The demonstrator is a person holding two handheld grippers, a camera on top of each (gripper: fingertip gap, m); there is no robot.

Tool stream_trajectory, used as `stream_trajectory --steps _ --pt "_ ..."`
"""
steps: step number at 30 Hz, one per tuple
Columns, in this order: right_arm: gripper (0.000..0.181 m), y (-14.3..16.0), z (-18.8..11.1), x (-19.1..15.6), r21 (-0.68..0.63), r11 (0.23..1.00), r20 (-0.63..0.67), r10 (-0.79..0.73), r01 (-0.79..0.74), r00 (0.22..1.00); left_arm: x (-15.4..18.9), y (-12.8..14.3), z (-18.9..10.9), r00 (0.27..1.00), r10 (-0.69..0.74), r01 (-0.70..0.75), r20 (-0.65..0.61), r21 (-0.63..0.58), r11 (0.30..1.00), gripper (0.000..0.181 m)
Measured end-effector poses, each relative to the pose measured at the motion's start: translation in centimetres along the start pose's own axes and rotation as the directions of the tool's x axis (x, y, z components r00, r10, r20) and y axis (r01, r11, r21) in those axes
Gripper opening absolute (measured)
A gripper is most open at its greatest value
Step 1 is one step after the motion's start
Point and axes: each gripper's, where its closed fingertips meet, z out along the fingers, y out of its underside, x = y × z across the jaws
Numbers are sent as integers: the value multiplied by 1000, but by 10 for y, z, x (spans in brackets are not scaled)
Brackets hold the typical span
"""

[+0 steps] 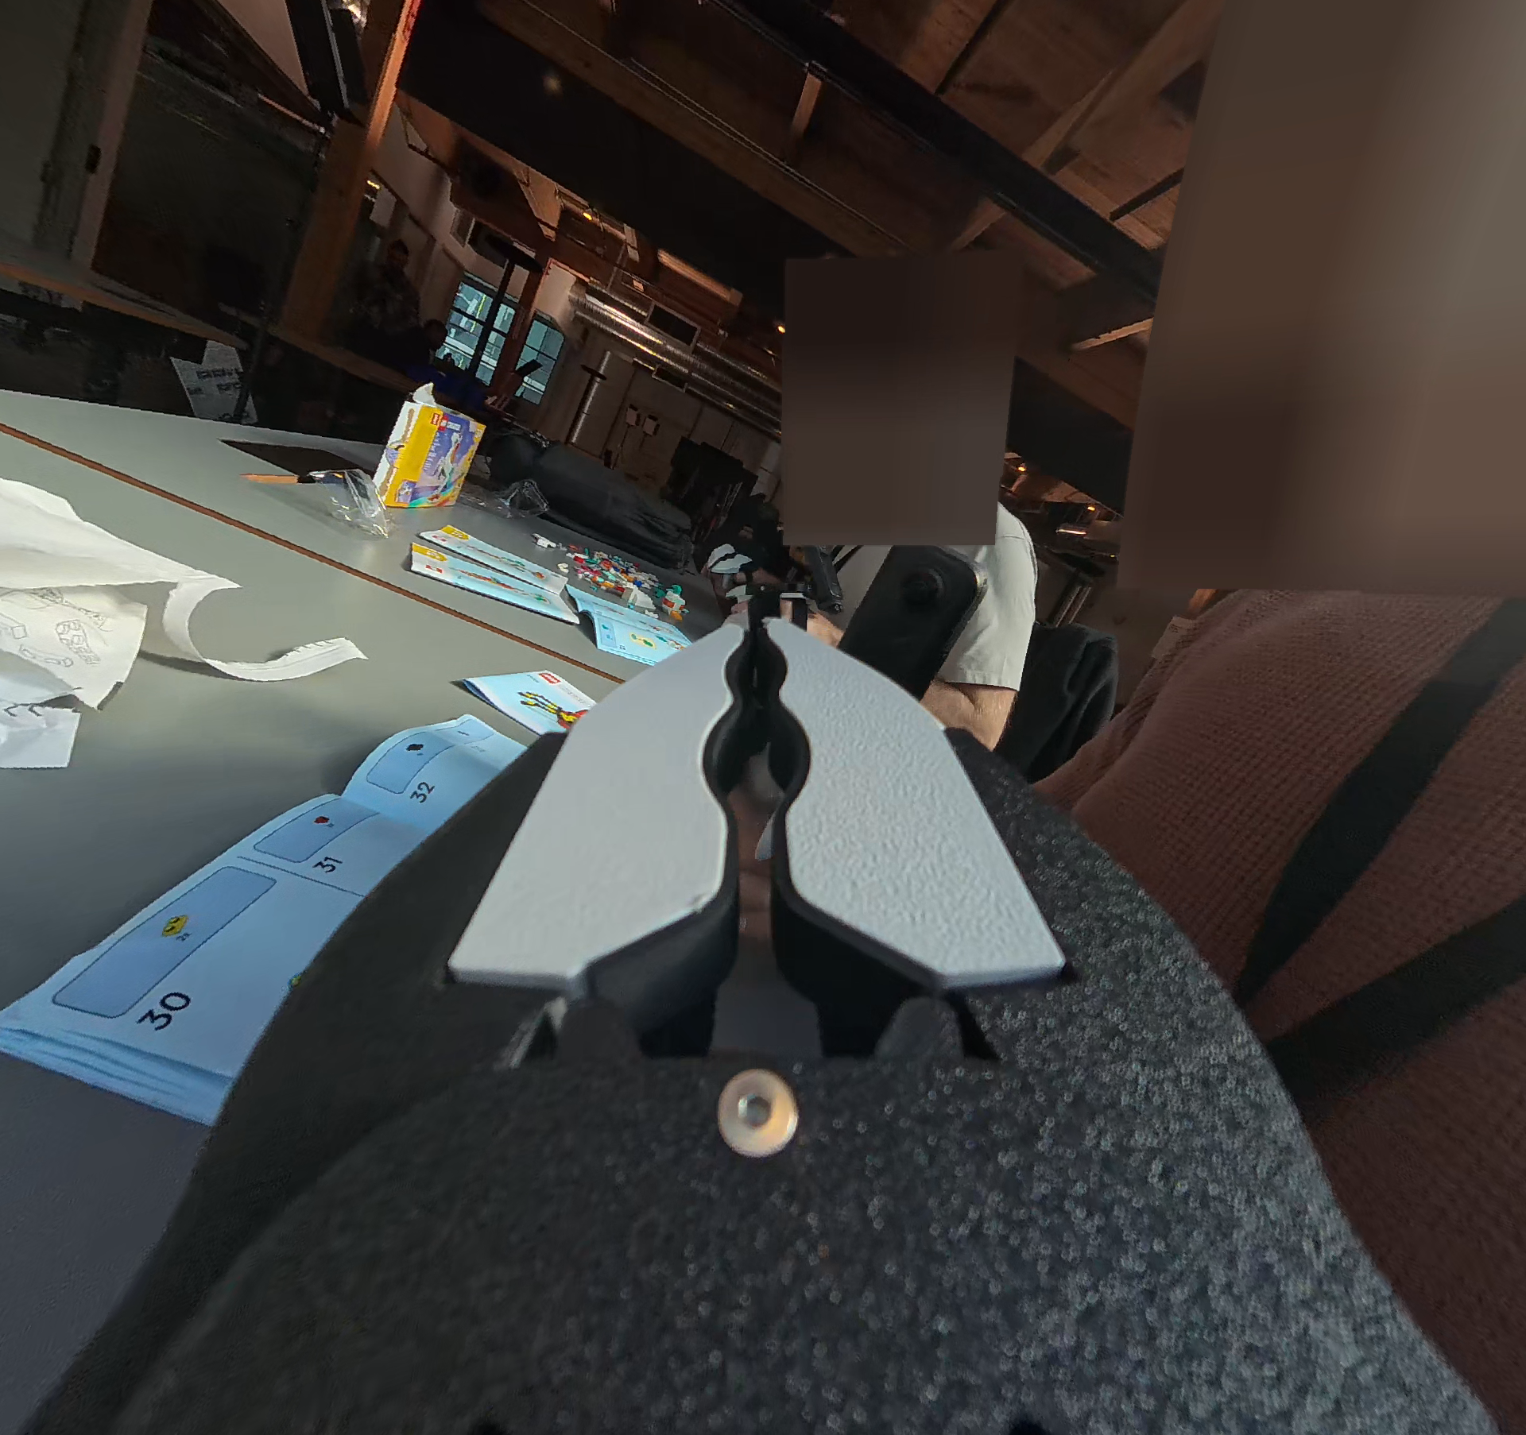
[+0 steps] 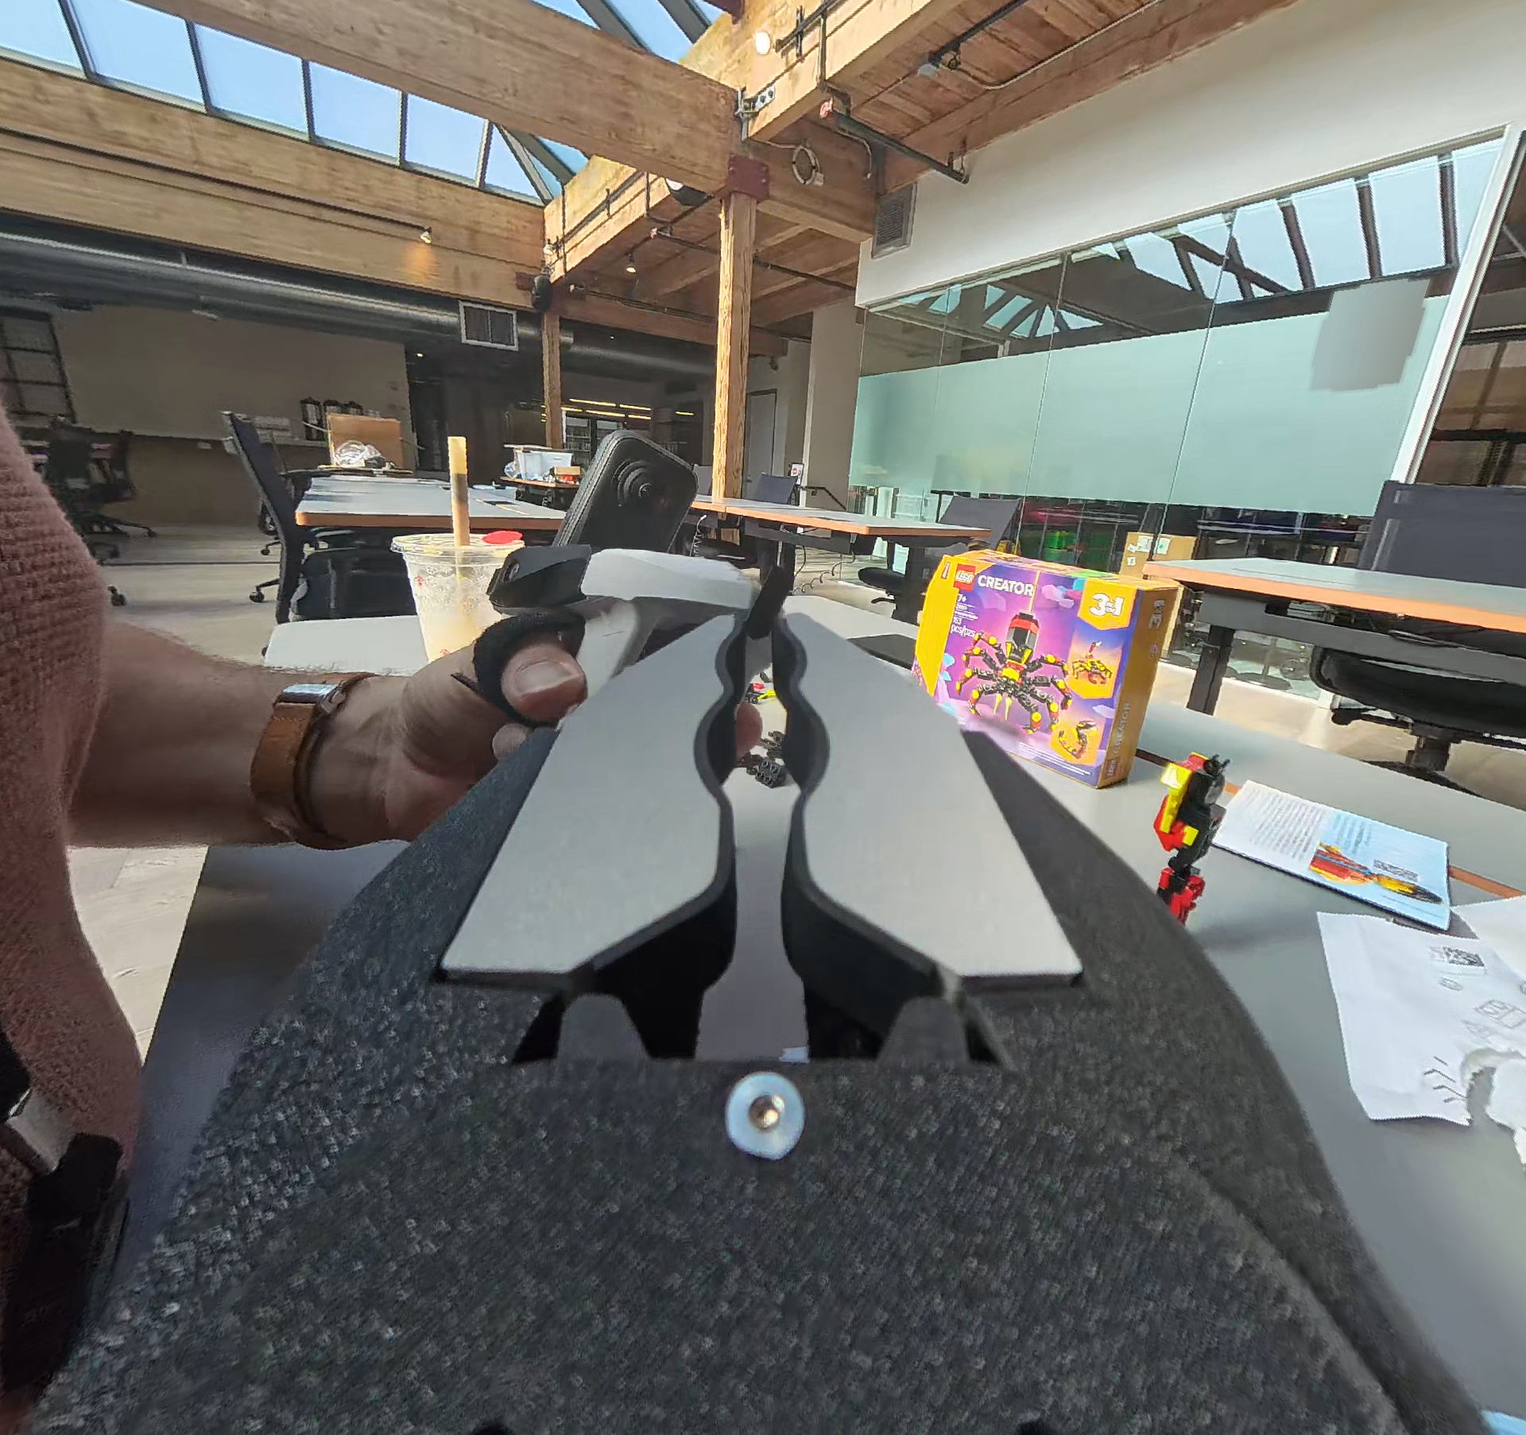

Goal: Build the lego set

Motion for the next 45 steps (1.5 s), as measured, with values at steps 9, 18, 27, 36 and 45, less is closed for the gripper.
stream_trajectory --steps 9,18,27,36,45 --pt "3 21 5 4 -130 991 -9 41 -42 999 -6 5 -5 999 50 -49 11 -83 995 1" --pt "2 11 7 14 -77 929 25 366 -363 930 -19 6 -7 831 554 -519 47 -291 804 16" --pt "1 17 8 9 -139 908 54 405 -394 913 -16 6 -4 863 505 -490 -22 -285 824 4" --pt "0 32 1 1 -291 873 112 436 -390 893 -18 19 -9 881 467 -466 -77 -322 824 3" --pt "0 36 -15 16 -330 871 36 398 -365 917 -35 23 9 930 363 -365 -64 -281 887 0"
